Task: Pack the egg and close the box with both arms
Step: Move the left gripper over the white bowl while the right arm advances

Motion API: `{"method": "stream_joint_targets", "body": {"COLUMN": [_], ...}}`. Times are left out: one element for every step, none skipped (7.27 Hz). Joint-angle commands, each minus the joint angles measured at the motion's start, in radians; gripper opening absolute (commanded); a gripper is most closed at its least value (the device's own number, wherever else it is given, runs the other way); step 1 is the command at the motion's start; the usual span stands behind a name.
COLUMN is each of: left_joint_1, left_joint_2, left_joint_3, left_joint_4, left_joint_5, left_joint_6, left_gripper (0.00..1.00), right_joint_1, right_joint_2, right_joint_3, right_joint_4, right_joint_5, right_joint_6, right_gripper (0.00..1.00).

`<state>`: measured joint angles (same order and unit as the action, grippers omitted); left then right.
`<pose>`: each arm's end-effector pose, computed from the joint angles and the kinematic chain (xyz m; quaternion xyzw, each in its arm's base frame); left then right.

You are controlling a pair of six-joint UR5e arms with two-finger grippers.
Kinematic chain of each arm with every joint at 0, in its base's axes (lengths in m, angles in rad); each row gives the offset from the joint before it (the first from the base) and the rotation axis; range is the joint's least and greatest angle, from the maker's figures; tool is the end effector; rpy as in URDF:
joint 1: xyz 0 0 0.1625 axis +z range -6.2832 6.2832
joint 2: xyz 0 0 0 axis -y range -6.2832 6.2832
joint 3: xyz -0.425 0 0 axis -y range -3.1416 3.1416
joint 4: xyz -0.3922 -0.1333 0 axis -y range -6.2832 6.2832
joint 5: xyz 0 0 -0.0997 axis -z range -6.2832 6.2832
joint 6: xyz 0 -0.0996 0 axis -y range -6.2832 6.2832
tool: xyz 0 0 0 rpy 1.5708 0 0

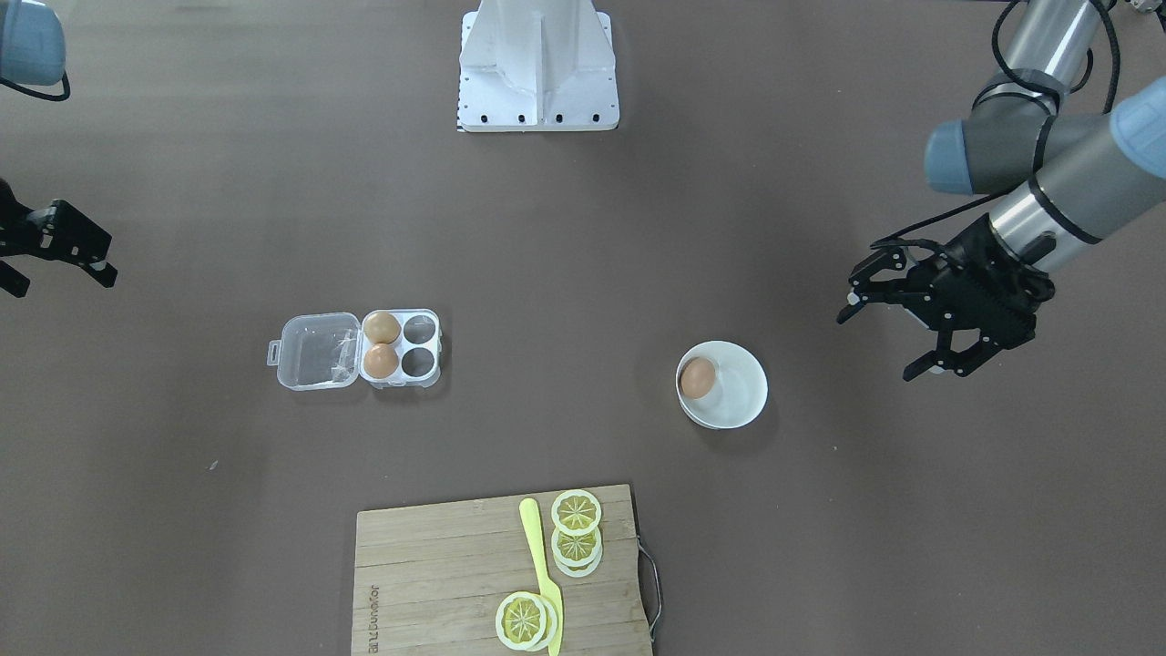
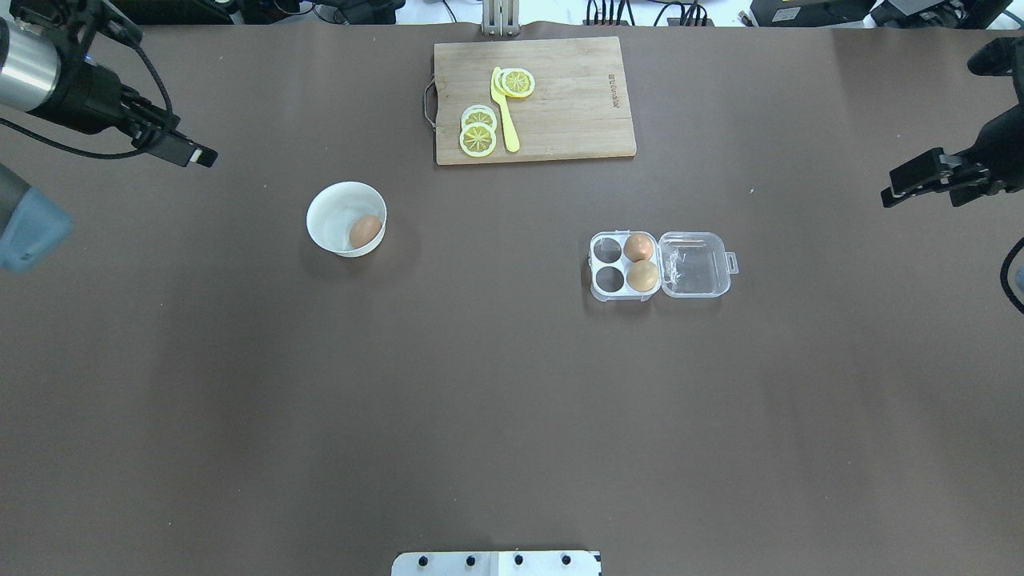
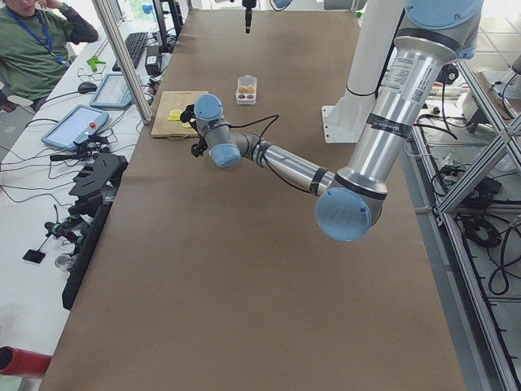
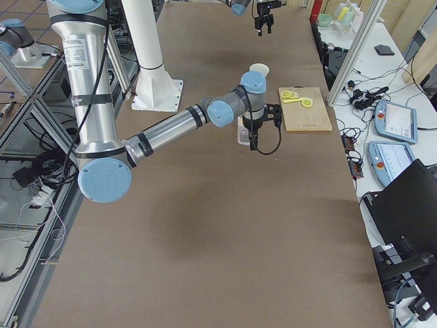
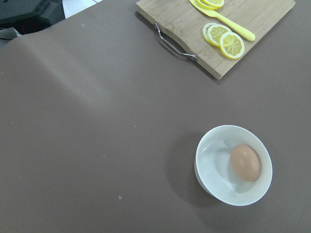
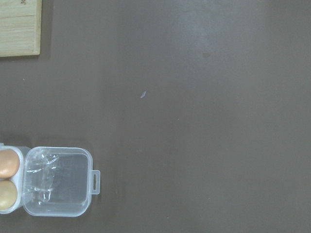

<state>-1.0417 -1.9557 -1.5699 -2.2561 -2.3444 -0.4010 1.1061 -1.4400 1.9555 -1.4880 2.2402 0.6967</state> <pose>0.2648 -0.5791 0.3563 0.2762 0.5017 0.2428 0.7829 -0.1705 -0.4996 0.3989 0.0605 -0.4152 0.0083 0.9077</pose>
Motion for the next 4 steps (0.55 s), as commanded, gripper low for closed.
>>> {"method": "stream_joint_targets", "body": {"left_joint_1": [0.093,0.129,0.168,0.195], "left_joint_2": [-0.067,-0.083,-0.097,-0.136], "left_joint_3": [0.033,0.043,0.062,0.114], "left_joint_4": [0.001,0.001,0.001,0.001], "left_joint_5": [0.087,0.126,0.152,0.163], "left_joint_6": [-0.081,-0.081,-0.081,-0.079], "left_gripper": [0.98,0.98,0.97,0.94], "right_joint_1": [-0.078,-0.116,-0.139,-0.146], "right_joint_2": [0.065,0.097,0.111,0.113], "right_joint_3": [0.000,-0.001,0.000,0.000], "right_joint_4": [0.000,0.000,0.000,0.000], "right_joint_5": [-0.077,-0.108,-0.134,-0.136], "right_joint_6": [0.129,0.197,0.231,0.234], "right_gripper": [0.99,0.99,0.99,0.99]}}
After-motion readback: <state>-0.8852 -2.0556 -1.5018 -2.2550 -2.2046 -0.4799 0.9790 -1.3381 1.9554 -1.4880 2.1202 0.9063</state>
